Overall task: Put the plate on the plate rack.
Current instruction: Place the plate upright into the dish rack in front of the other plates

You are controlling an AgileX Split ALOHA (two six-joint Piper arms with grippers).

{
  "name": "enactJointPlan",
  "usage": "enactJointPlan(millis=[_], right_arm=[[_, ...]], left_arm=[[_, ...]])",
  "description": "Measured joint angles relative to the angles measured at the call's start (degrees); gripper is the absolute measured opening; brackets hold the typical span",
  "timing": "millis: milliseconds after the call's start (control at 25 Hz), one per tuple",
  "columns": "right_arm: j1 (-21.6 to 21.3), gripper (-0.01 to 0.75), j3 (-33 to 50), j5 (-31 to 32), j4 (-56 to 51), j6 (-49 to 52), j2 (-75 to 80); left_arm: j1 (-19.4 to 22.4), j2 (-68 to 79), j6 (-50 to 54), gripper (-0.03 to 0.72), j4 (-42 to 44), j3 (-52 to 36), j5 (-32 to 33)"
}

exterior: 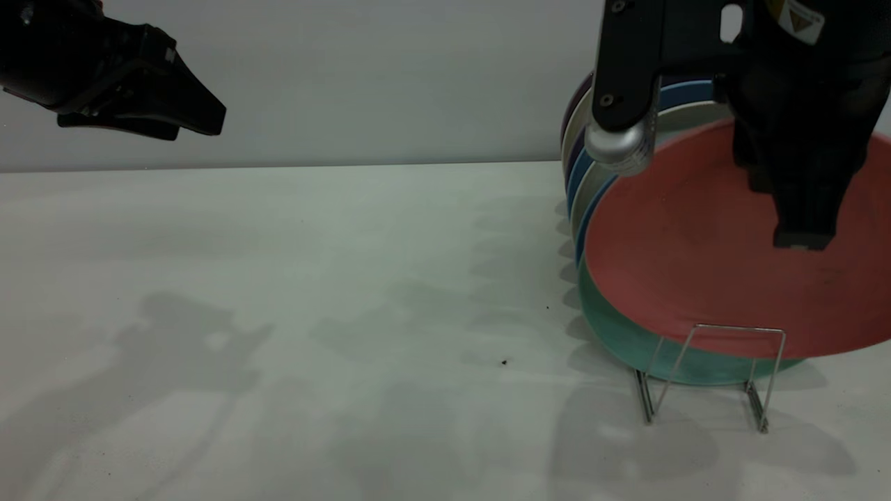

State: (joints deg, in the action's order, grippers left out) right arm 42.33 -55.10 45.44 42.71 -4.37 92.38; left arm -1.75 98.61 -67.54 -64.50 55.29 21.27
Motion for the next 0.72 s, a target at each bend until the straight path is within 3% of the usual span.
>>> enactJointPlan(millis=[720], right_arm=[[-0.62,0.126,0.26,-5.53,0.43,2.51,6.97]], left_arm=[[0.00,0.00,-0.02,0.497,0.00,0.00,0.29]])
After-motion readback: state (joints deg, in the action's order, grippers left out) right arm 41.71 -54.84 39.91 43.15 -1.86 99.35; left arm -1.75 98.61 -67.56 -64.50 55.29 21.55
